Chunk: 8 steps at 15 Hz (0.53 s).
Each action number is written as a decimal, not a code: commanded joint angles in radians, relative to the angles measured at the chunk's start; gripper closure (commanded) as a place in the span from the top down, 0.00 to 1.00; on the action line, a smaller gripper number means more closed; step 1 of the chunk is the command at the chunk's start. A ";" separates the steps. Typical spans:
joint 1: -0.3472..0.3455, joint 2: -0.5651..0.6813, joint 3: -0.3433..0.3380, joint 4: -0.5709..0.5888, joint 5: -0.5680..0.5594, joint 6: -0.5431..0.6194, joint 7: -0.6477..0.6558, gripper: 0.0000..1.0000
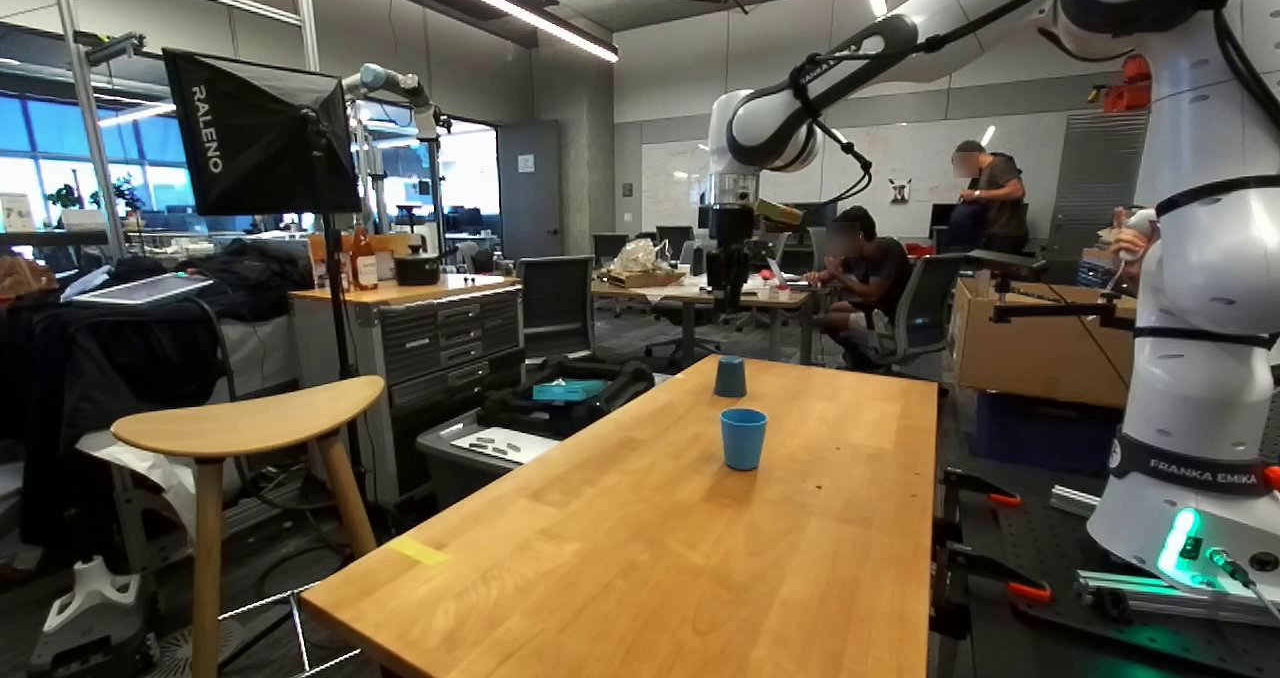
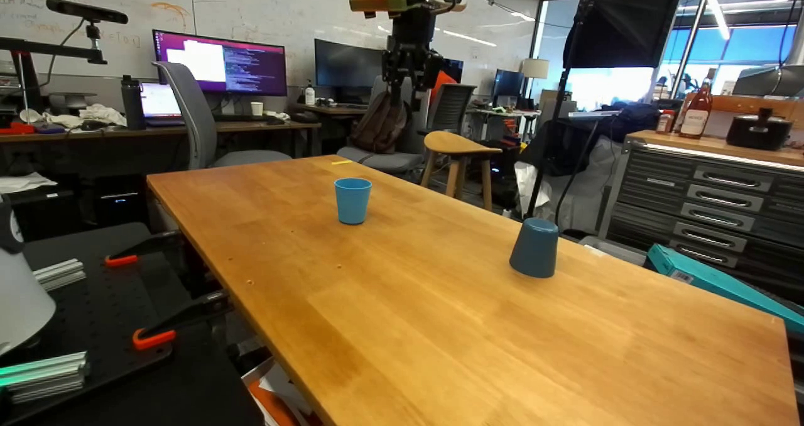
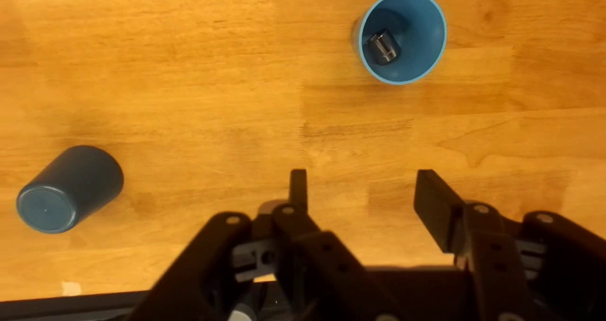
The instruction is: Put the silver stem cap in the light blue cup
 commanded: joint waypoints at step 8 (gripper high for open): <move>-0.006 -0.033 -0.024 -0.002 0.000 -0.033 -0.025 1.00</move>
